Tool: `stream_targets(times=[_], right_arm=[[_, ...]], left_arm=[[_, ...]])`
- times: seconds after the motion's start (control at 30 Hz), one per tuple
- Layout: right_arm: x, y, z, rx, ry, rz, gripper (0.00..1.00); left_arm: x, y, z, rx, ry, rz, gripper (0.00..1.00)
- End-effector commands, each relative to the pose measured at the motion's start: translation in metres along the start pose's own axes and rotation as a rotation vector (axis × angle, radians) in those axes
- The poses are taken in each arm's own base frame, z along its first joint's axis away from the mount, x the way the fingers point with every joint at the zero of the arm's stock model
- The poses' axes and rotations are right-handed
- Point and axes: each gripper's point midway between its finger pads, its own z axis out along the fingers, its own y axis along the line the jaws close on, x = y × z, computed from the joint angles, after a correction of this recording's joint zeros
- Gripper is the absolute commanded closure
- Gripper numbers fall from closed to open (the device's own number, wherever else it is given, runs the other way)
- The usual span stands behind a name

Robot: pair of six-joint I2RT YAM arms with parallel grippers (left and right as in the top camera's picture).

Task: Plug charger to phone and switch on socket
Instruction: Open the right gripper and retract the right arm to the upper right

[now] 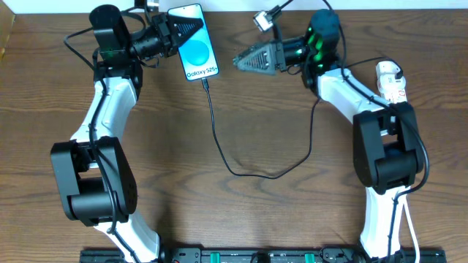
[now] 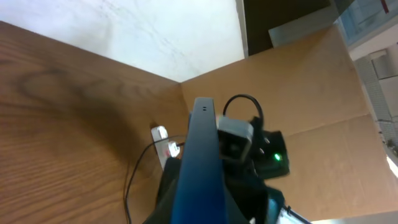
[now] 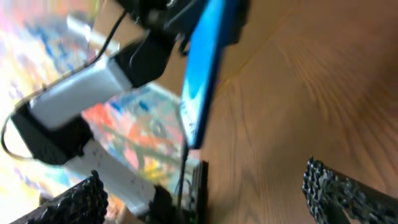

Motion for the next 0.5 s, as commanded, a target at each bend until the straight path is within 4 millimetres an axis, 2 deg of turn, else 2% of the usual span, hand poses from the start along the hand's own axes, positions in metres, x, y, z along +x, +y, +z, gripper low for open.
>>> stream_targets(times=[0.0,0.13,0.3,0.37,0.47], right_arm=[[-0.009,-0.018,-0.011,0.058,-0.069,0.022,0.01],[-0.004,-0.047,-0.016,0.149,-0.119,0.143,0.01],[0.014,-0.100,-0.029,0.378,-0.195,0.356,0.01],[0.027,-0.119,-0.038,0.503,-0.204,0.404,0.01],[0.042,-0.138,-0.059,0.712,-0.213,0.434,0.01]], left_arm=[[0.004,-0.018,0.000,0.032,0.032,0.045,0.93],[0.005,-0.019,0.000,0.034,0.036,0.045,0.93],[0.011,-0.019,0.002,0.043,0.061,0.046,0.92],[0.016,-0.018,0.003,0.046,0.082,0.054,0.93],[0.024,-0.011,0.006,0.031,0.102,0.052,0.92]])
